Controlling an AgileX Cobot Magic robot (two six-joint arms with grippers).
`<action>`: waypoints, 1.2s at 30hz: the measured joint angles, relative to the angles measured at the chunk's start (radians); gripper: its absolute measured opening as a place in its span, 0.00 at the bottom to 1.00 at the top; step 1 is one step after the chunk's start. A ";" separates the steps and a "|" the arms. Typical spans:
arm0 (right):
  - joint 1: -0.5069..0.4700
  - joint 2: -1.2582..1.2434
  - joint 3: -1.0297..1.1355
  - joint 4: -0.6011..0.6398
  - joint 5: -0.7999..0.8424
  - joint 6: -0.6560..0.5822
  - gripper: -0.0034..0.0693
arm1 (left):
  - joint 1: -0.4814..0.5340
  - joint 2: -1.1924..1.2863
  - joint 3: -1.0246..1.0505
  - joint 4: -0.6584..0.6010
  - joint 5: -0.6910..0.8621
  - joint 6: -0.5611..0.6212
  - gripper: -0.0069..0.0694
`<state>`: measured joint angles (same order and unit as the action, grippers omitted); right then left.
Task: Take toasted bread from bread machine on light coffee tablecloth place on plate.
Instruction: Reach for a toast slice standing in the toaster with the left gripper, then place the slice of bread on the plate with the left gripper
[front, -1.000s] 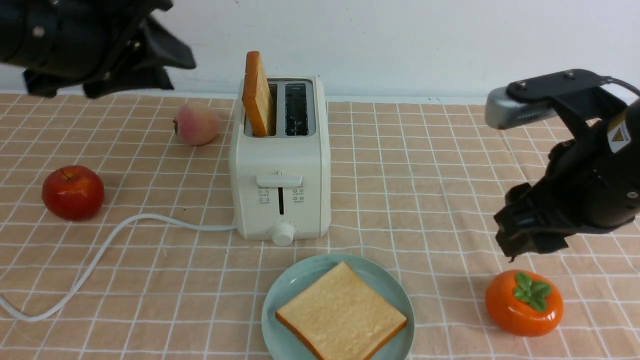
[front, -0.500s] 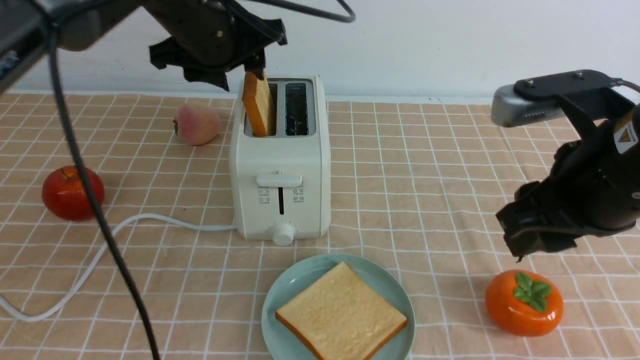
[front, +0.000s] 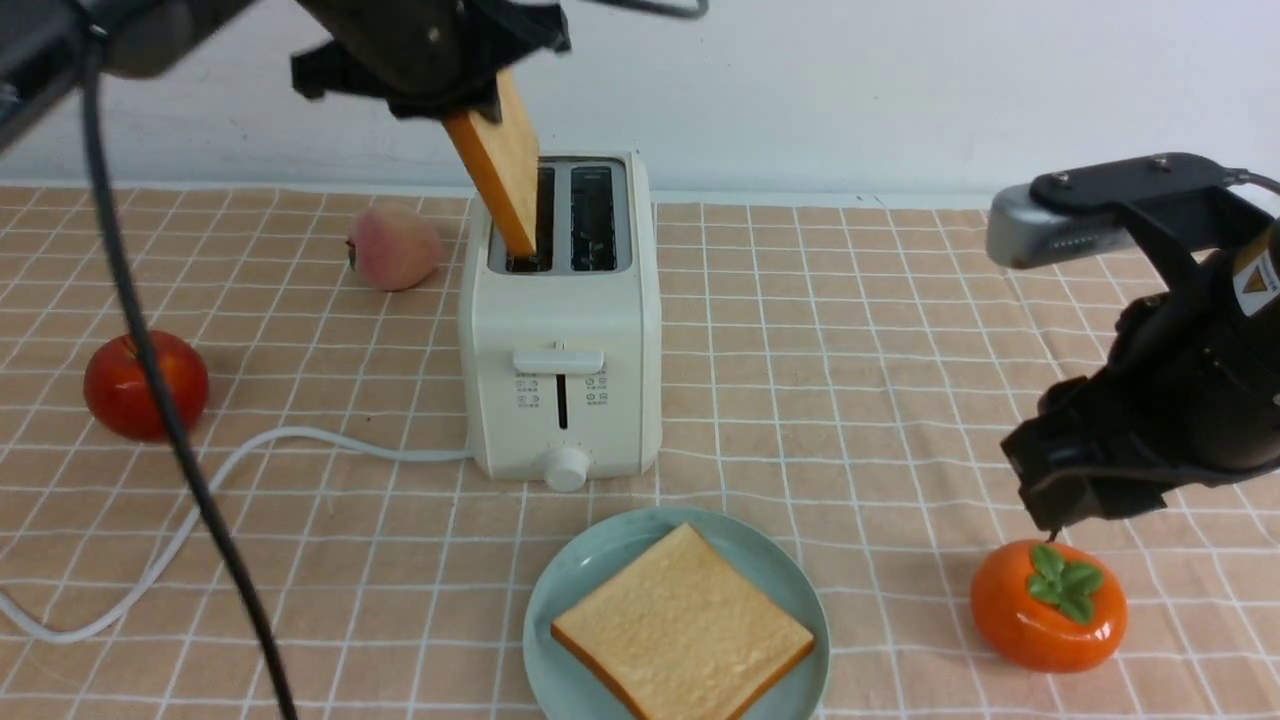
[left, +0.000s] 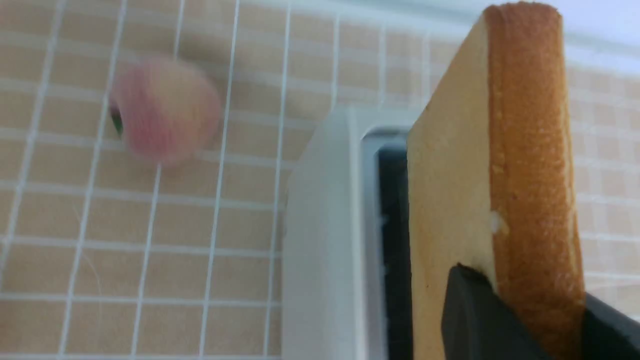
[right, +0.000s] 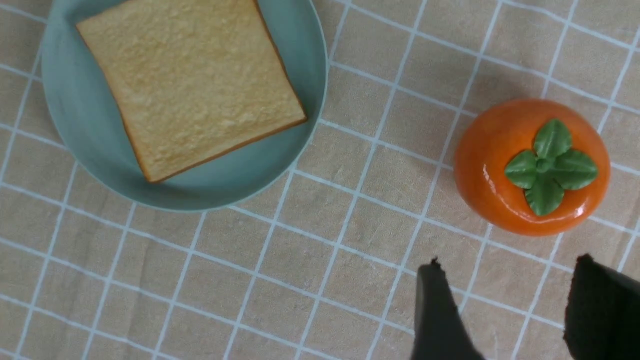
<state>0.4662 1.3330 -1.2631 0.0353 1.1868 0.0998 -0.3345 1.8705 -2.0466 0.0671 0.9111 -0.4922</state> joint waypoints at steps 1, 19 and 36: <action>0.000 0.000 0.000 -0.002 0.001 0.000 0.53 | 0.000 -0.051 -0.002 -0.004 0.007 0.006 0.21; 0.000 -0.004 0.000 -0.012 0.031 0.000 0.53 | -0.091 -0.803 1.119 -1.140 -0.239 0.786 0.21; 0.000 -0.004 0.000 0.010 0.051 -0.001 0.53 | -0.091 -0.288 1.368 -1.774 -0.505 1.391 0.27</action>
<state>0.4662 1.3289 -1.2631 0.0453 1.2373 0.0989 -0.4260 1.5822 -0.6790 -1.7070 0.4060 0.8992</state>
